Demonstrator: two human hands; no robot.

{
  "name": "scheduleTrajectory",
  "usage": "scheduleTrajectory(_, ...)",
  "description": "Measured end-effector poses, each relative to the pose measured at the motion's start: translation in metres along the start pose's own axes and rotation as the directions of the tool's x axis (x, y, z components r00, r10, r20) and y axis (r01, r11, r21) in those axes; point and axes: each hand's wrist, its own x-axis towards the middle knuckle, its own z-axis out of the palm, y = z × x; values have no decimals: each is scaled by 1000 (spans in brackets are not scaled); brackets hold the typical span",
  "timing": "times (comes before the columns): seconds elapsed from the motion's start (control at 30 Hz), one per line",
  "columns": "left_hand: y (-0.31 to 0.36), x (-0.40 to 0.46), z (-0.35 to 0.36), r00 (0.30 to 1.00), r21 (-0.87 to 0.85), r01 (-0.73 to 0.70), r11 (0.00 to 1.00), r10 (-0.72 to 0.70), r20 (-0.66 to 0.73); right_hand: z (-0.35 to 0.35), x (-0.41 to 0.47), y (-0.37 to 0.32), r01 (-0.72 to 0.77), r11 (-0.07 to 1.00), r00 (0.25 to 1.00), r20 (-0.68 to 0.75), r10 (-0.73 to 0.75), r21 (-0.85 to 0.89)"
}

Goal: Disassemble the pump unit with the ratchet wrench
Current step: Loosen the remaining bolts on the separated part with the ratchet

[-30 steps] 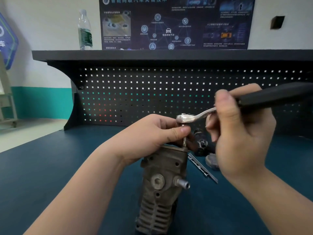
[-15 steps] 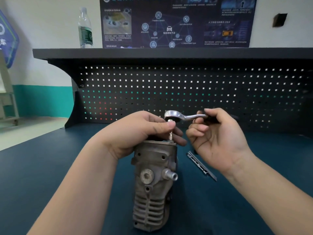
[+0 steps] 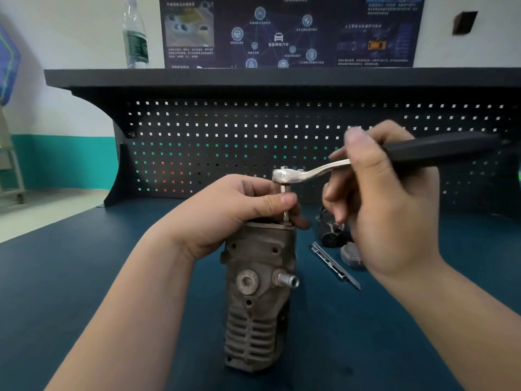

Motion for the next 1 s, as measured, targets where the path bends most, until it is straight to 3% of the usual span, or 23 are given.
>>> scheduleTrajectory(0.07,1,-1,1,1000,-15,23,1000,-23,5,-3,7,10,-311,866,934,-45,356,391)
scheduleTrajectory(0.13,2,-1,2,999,-18,38,999,-38,-9,-7,13,22,-510,587,778,47,626,629)
scheduleTrajectory(0.2,2,0,4,998,3,49,999,-49,-50,-9,9,33,-568,333,649,161,744,752)
scheduleTrajectory(0.27,2,1,5,994,56,57,997,-51,-96,-10,2,41,-569,201,576,212,790,797)
scheduleTrajectory(0.33,2,1,7,991,82,60,995,-50,-123,-10,0,43,-579,219,562,190,805,785)
scheduleTrajectory(0.4,2,0,7,993,54,55,997,-49,-108,-9,5,37,-564,435,661,68,747,701)
scheduleTrajectory(0.47,4,0,8,995,51,48,998,-43,-91,-10,9,21,-383,841,892,-85,445,381)
scheduleTrajectory(0.5,4,0,9,996,60,42,997,-37,-85,-8,8,11,-197,973,975,-82,208,123)
scheduleTrajectory(0.53,4,0,10,997,62,32,998,-27,-76,-7,6,3,7,993,1000,-8,-8,-121)
scheduleTrajectory(0.6,4,0,11,998,58,7,998,-4,-56,-7,1,-5,251,889,967,126,-220,-382)
scheduleTrajectory(0.63,4,0,12,999,58,3,998,0,-49,-7,0,-6,243,886,970,101,-221,-394)
scheduleTrajectory(0.7,4,0,12,999,52,10,999,-8,-35,-8,5,-2,15,988,999,-46,-22,-153)
scheduleTrajectory(0.77,4,1,12,999,42,29,999,-28,-18,-11,11,8,-261,940,947,-133,293,218)
scheduleTrajectory(0.8,4,1,12,999,34,34,999,-34,-21,-12,13,15,-377,844,882,-131,453,382)
scheduleTrajectory(0.87,4,0,12,998,31,40,999,-39,-56,-13,11,27,-530,548,700,-31,714,647)
scheduleTrajectory(0.93,4,0,10,994,54,49,997,-44,-102,-11,4,37,-540,292,564,82,822,789)
scheduleTrajectory(1.0,3,0,9,990,54,58,997,-50,-134,-8,1,42,-522,230,528,99,844,822)
